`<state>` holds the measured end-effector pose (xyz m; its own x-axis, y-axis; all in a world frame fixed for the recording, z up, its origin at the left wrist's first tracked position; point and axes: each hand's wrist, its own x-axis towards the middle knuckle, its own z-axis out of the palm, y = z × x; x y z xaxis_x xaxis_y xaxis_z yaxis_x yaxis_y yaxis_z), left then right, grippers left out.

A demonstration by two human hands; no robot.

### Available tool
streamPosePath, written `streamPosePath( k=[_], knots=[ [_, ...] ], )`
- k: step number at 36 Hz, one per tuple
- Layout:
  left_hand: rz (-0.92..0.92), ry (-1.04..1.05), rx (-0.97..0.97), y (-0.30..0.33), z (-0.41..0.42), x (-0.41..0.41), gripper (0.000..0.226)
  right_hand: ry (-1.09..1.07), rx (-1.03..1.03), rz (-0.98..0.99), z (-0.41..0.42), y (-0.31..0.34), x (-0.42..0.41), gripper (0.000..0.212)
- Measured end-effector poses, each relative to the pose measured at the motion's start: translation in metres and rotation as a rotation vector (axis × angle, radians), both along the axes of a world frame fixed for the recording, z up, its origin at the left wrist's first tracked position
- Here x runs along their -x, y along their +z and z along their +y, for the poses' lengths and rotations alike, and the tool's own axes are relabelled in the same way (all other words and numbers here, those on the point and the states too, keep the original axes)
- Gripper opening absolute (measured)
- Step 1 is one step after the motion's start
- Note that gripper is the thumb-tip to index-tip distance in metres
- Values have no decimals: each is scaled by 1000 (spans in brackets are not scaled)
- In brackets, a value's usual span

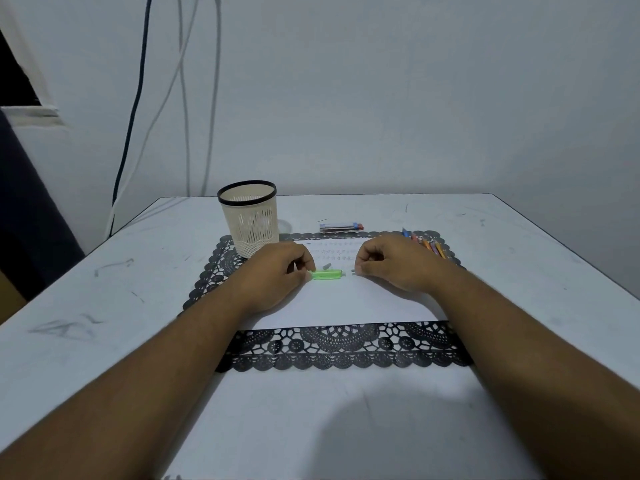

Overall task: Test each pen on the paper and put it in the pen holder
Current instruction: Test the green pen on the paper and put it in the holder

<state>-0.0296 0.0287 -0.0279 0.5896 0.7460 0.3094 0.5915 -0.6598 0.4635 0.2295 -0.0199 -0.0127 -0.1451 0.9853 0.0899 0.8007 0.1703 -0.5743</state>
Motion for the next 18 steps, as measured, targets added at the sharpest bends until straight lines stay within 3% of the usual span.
streamPosePath(
  k=[7, 18],
  knots=[
    [3, -6, 11, -1, -1, 2, 7, -64, -63, 101, 5, -6, 3, 10],
    [4, -102, 3, -3, 0, 0, 12, 14, -49, 62, 12, -7, 29, 12]
  ],
)
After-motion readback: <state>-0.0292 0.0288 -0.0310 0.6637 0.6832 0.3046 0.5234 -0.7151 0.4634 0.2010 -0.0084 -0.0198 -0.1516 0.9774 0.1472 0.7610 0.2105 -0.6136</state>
